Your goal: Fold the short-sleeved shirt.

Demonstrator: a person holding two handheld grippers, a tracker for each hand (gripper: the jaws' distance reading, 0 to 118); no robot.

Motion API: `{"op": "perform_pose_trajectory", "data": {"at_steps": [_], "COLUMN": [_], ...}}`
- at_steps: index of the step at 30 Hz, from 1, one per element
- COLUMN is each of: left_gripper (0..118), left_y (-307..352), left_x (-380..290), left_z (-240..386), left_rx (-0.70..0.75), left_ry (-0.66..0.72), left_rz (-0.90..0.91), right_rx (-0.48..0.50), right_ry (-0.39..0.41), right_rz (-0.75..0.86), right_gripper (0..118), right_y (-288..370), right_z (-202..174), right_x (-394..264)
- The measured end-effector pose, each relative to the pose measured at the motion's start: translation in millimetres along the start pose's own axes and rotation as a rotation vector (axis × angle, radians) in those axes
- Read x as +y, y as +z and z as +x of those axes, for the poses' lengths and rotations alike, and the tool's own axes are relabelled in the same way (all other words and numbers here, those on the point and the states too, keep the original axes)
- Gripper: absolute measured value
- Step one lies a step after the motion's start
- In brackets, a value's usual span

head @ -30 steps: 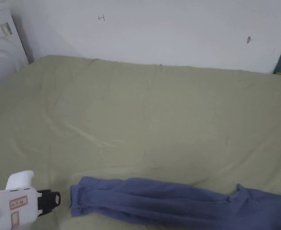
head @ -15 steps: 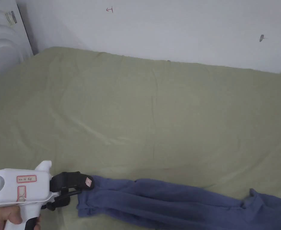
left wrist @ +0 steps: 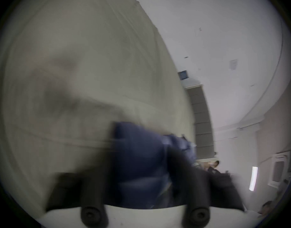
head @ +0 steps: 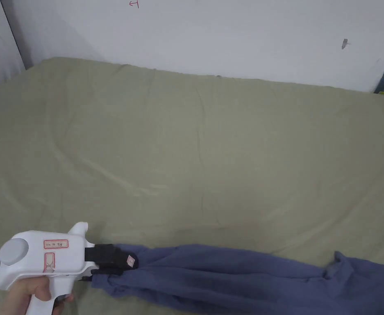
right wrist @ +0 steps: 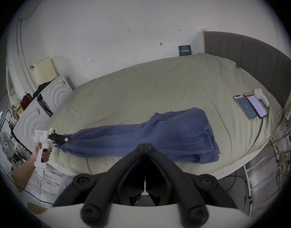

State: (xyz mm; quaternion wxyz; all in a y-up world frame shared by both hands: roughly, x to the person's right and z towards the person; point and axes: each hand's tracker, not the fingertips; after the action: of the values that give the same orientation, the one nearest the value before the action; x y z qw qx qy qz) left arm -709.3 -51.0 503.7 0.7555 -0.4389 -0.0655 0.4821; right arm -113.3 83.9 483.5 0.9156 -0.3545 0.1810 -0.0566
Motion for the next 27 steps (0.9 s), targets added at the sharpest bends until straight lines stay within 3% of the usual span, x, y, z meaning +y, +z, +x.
{"op": "perform_pose_trajectory", "data": {"at_steps": [9, 16, 20, 27], "left_gripper": [10, 10, 10, 10], "left_y": [50.5, 130.7, 140.4, 118.3], "left_x": [-3.7, -2.9, -7.6, -37.7], "left_z": [30.3, 18.6, 32.8, 125.6], "left_rx": [0.082, 0.231, 0.285, 0.488], "left_ry": [-0.015, -0.006, -0.019, -0.221], "left_rz": [0.145, 0.270, 0.288, 0.313], "right_rx": [0.041, 0.053, 0.055, 0.048], "right_ry": [-0.012, -0.006, -0.008, 0.013], "right_rz": [0.034, 0.054, 0.060, 0.059], "right_gripper": [0, 0, 0, 0], "right_y": [11.0, 15.3, 17.0, 20.9], "right_z": [7.7, 14.3, 15.6, 12.9], "right_x": [6.0, 10.2, 10.9, 7.8]}}
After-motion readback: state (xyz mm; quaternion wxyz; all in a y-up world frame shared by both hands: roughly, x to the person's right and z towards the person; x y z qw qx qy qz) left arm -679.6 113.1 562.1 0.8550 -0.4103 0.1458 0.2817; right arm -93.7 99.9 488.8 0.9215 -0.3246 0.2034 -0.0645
